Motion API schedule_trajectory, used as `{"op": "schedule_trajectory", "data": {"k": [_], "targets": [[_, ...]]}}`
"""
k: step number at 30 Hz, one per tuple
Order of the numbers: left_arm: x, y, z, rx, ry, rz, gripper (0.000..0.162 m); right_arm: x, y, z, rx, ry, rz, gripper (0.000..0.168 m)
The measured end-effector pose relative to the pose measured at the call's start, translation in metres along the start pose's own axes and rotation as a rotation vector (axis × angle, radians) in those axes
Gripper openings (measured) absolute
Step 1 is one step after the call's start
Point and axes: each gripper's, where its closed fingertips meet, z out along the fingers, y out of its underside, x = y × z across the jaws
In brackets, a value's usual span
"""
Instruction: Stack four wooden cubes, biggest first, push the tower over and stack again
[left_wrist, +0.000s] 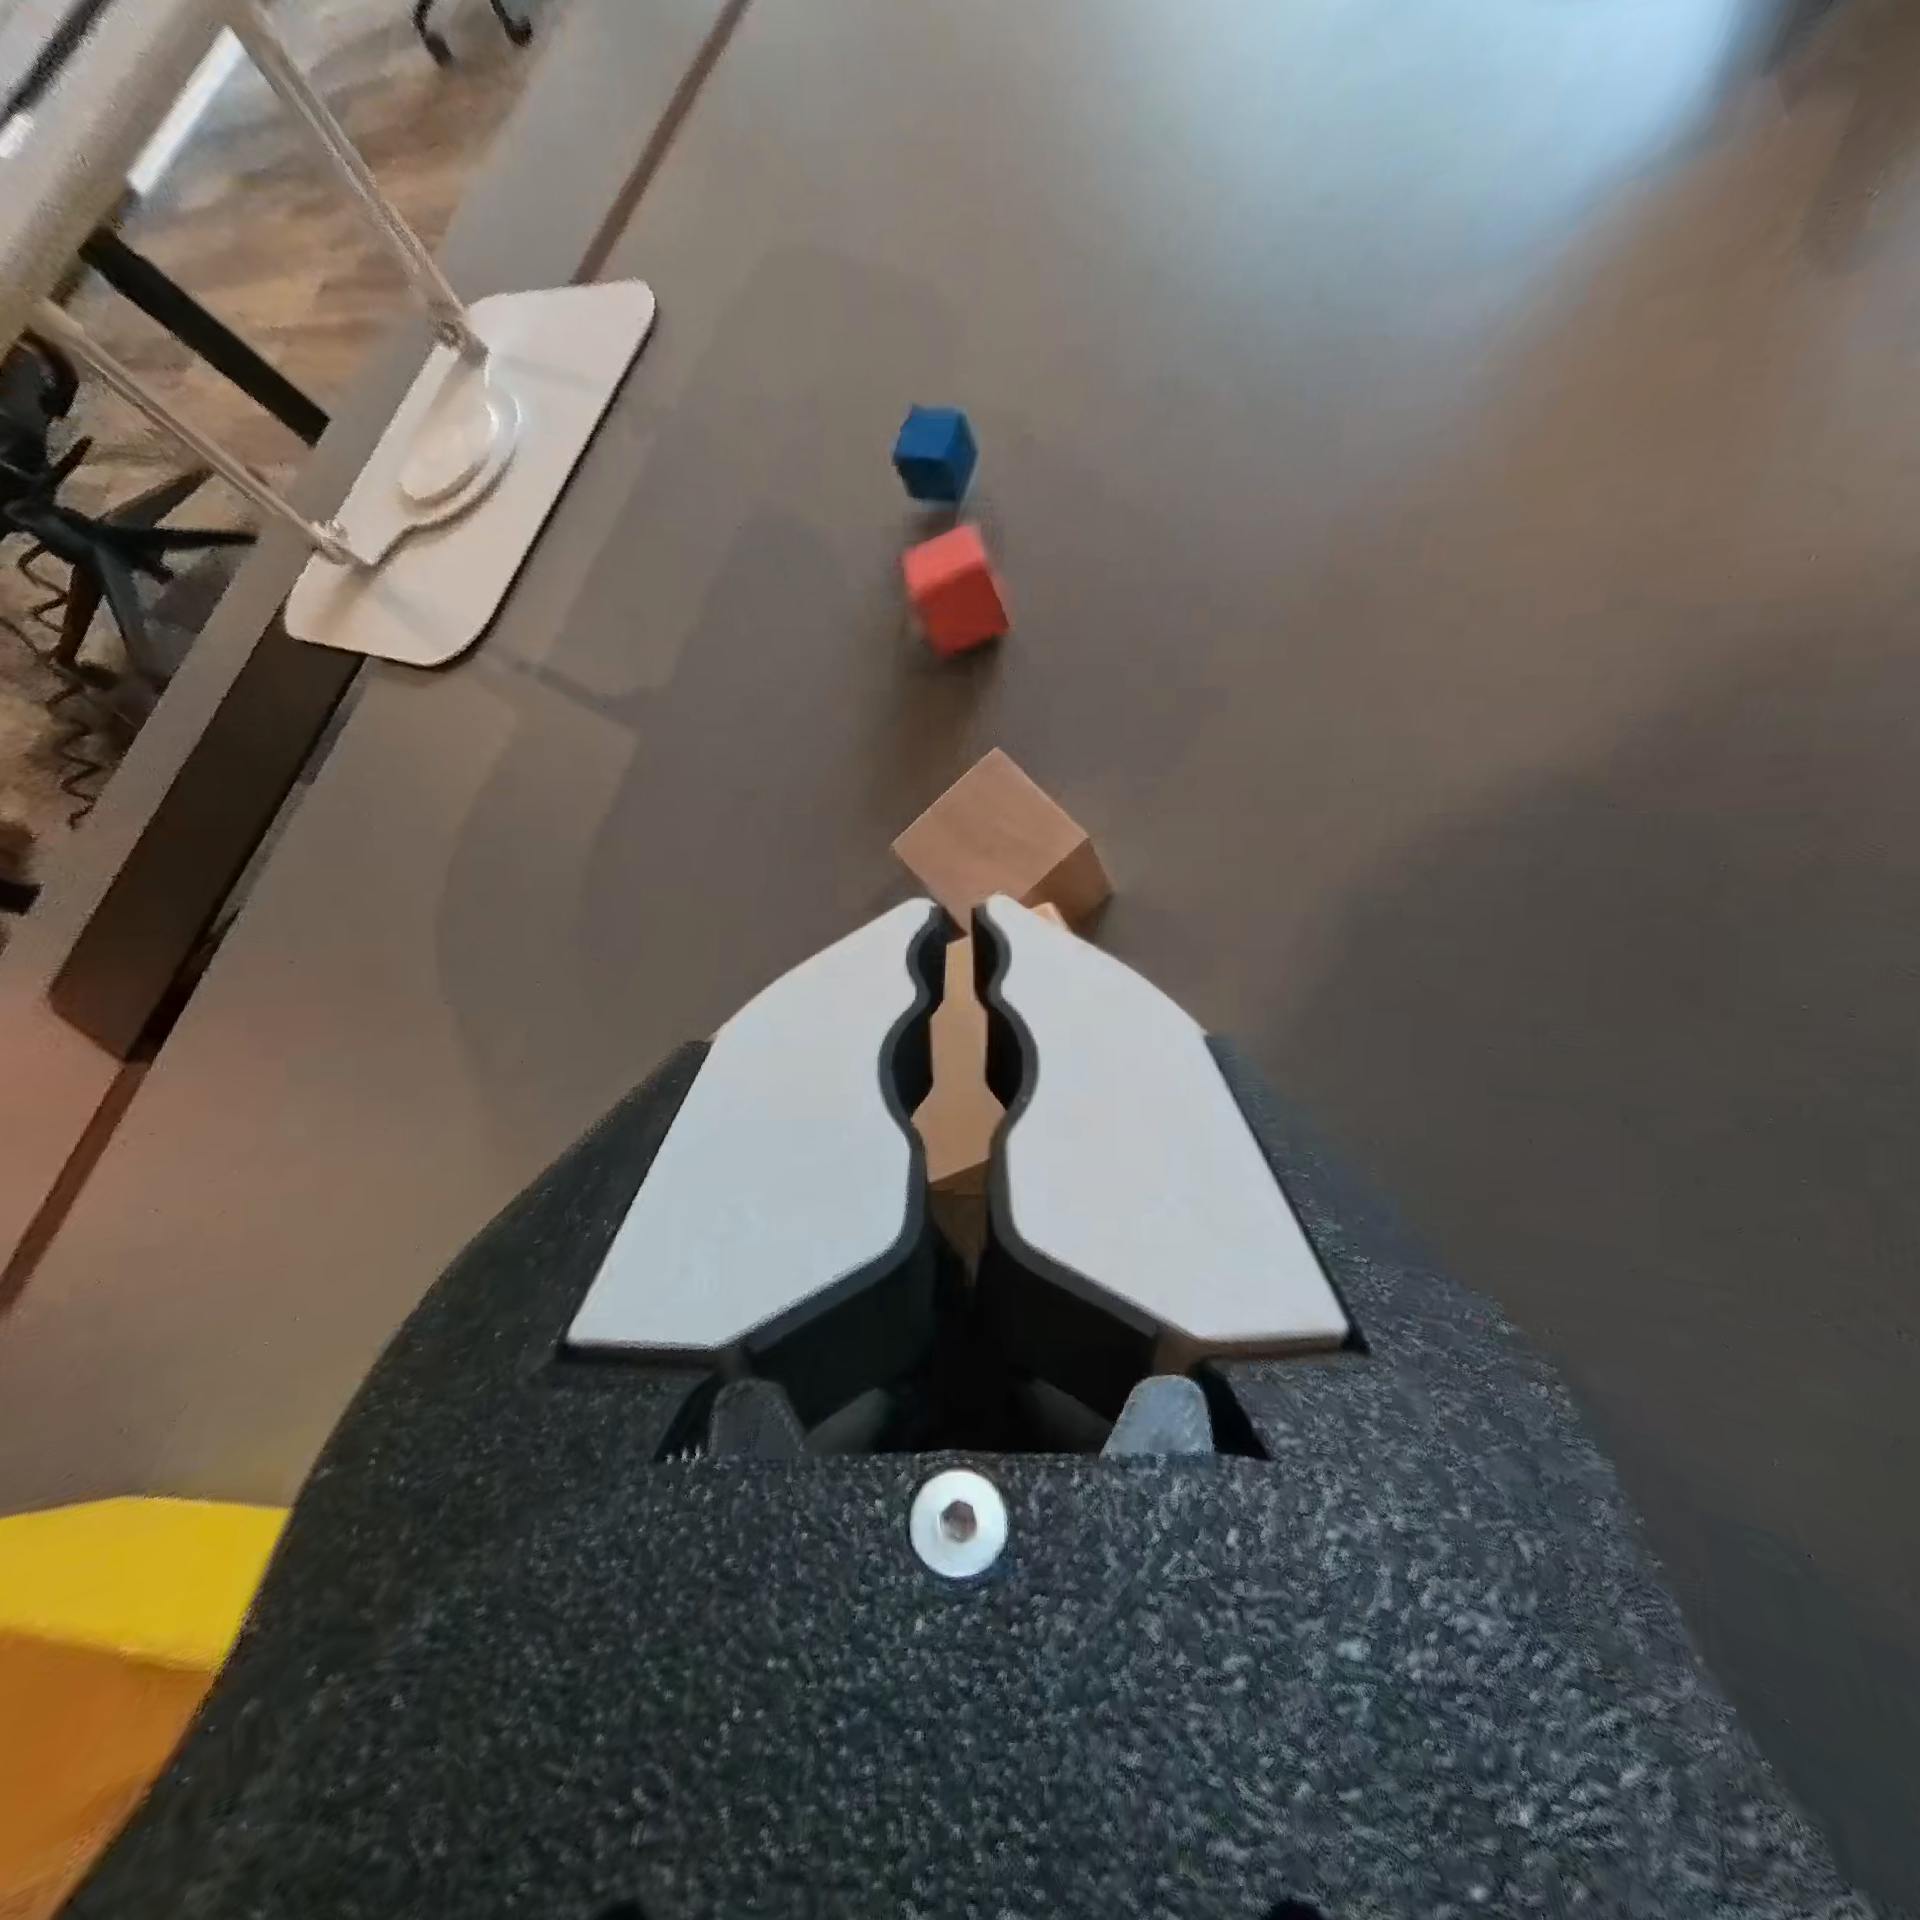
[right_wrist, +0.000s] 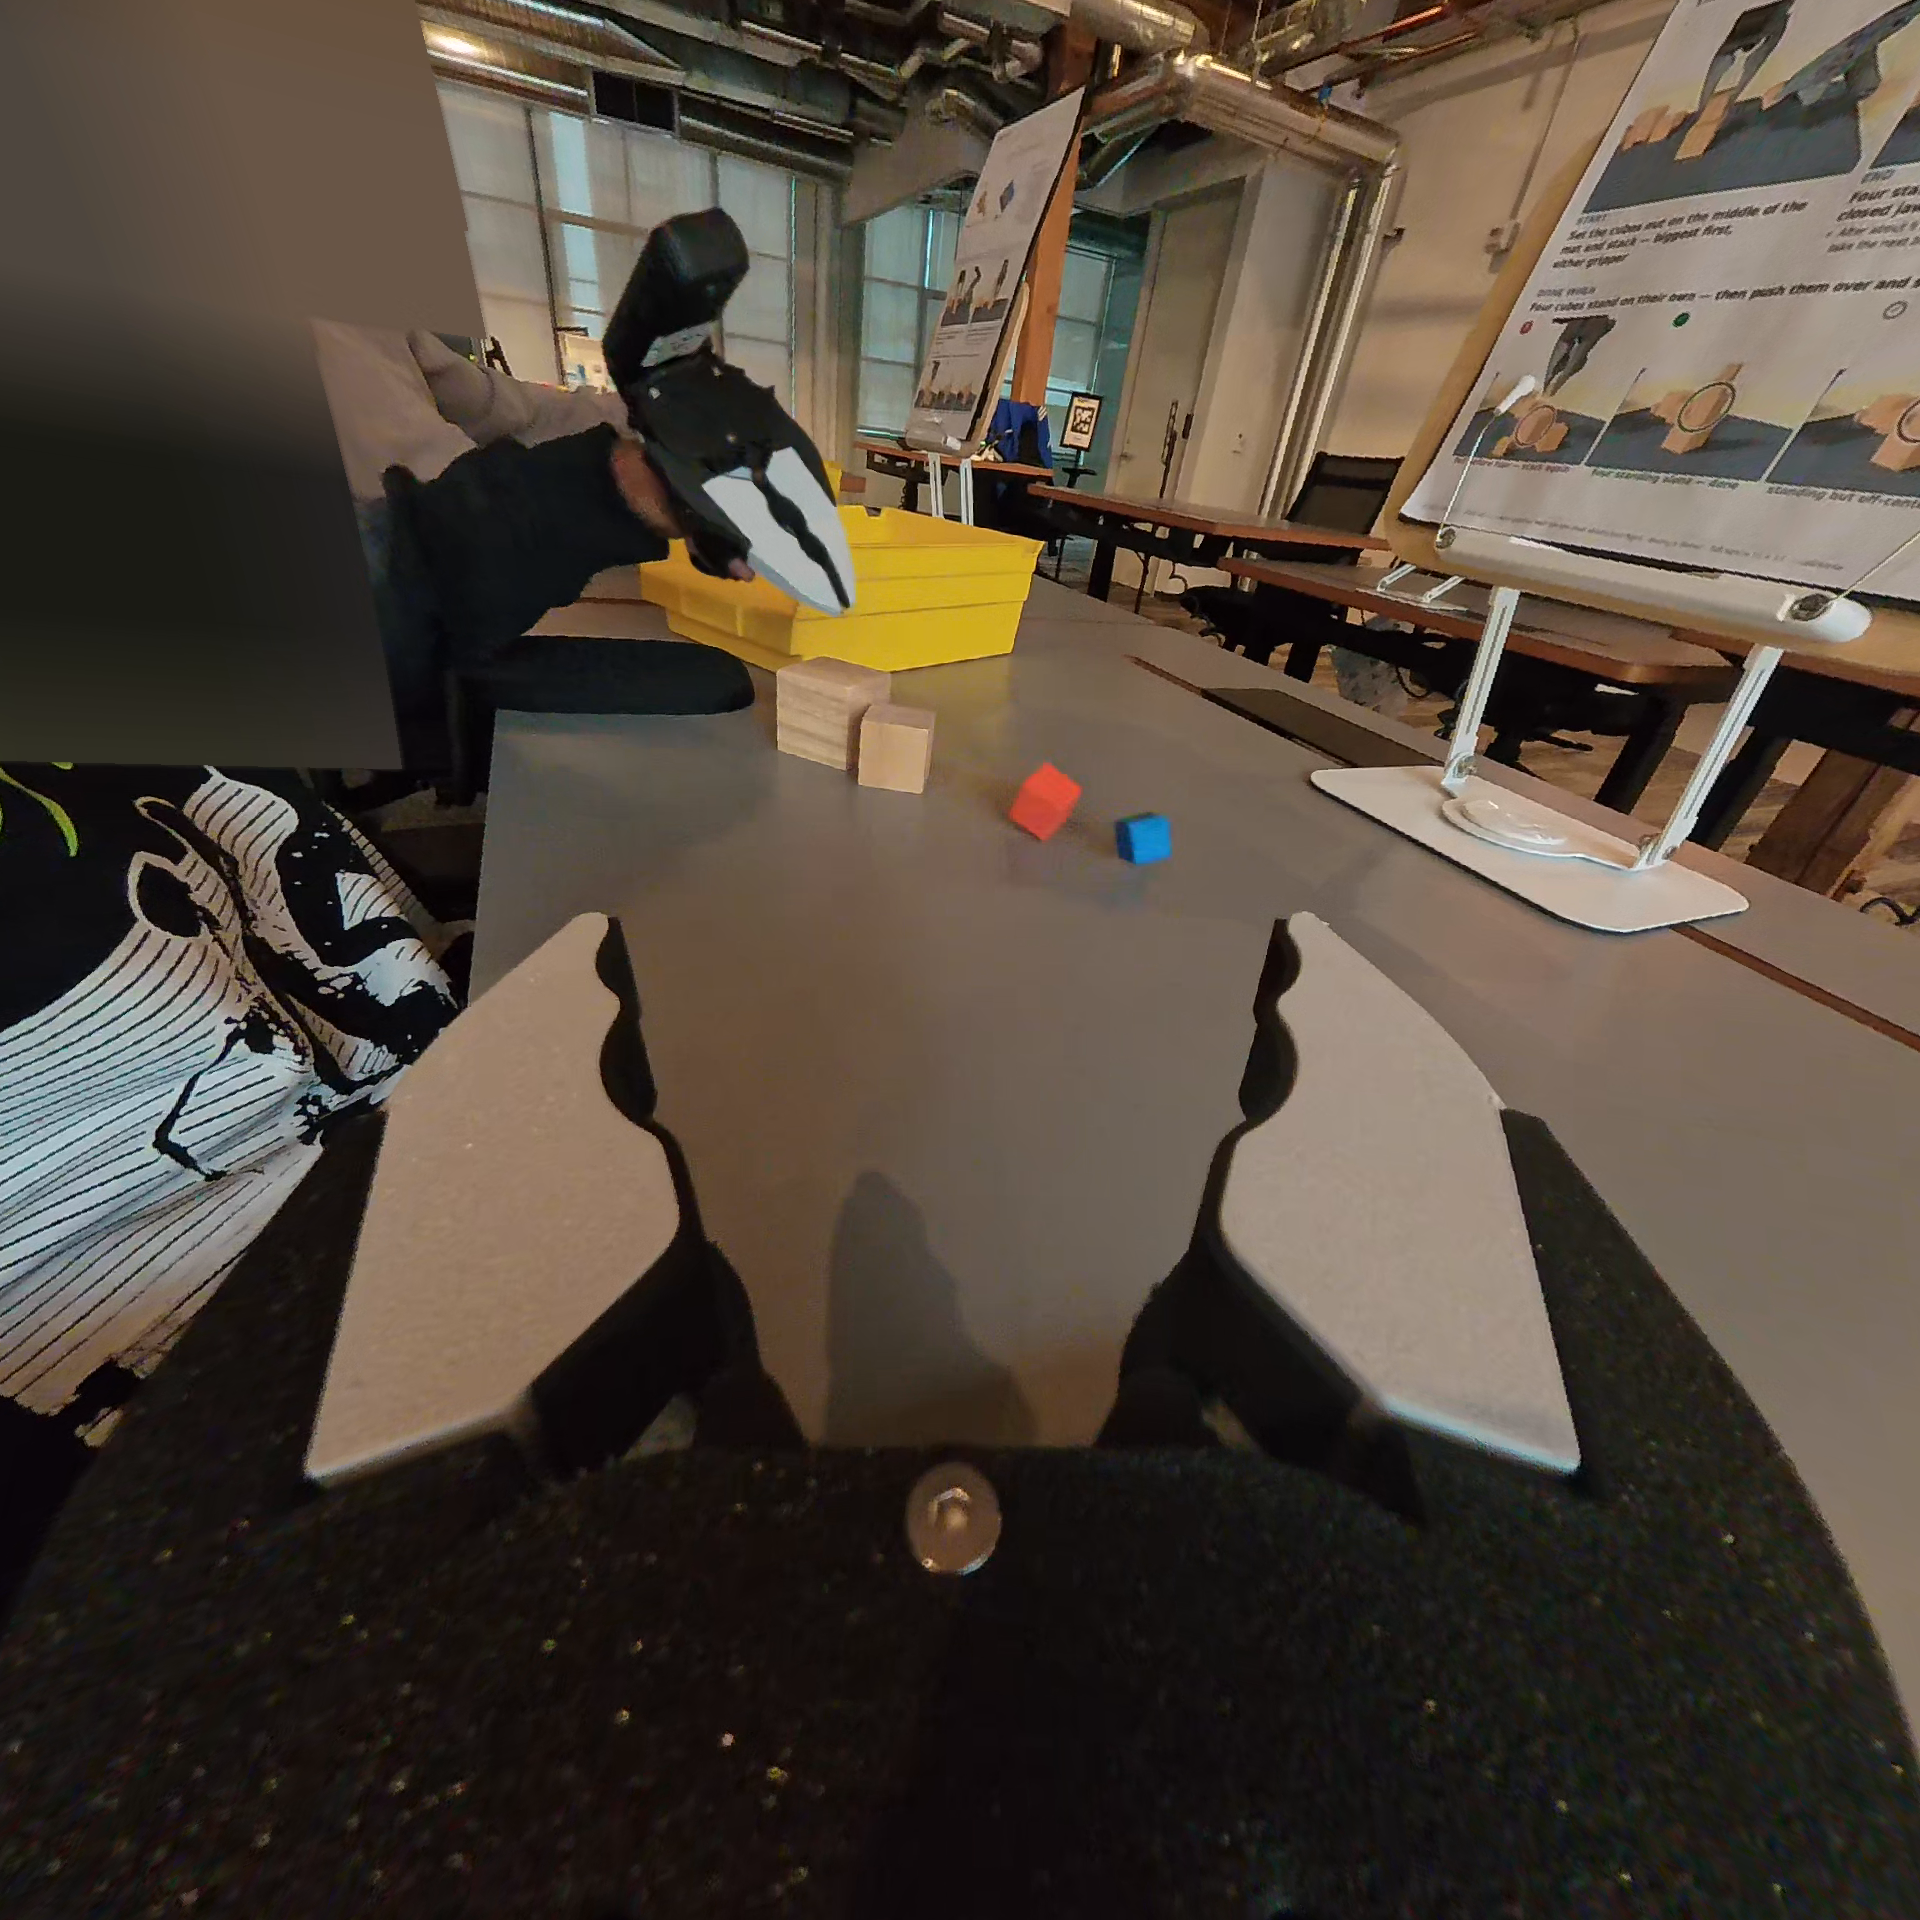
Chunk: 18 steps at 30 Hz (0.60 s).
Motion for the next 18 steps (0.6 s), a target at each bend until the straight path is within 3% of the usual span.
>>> {"op": "schedule_trajectory", "data": {"k": [2, 5, 8, 10, 14, 18], "targets": [[0.004, -0.004, -0.010, 0.080, 0.020, -0.044, 0.013, 0.000, 0.000, 0.000, 0.000, 0.000, 0.000, 0.112], [0.006, -0.005, -0.025, 0.162, 0.034, -0.118, 0.054, 0.000, 0.001, 0.000, -0.004, 0.000, 0.002, 0.112], [0.009, 0.011, -0.029, 0.075, 0.064, -0.208, 0.101, 0.000, 0.001, 0.000, -0.004, 0.001, 0.001, 0.111], [0.012, 0.026, -0.026, -0.036, 0.069, -0.241, 0.120, 0.000, 0.000, 0.000, -0.003, 0.002, -0.001, 0.110], [0.020, 0.043, -0.015, -0.184, 0.061, -0.231, 0.123, 0.000, 0.000, 0.000, 0.000, 0.004, -0.004, 0.110], [0.021, 0.046, 0.002, -0.230, 0.074, -0.236, 0.108, 0.000, 0.000, 0.000, 0.003, 0.003, -0.005, 0.110]]}}
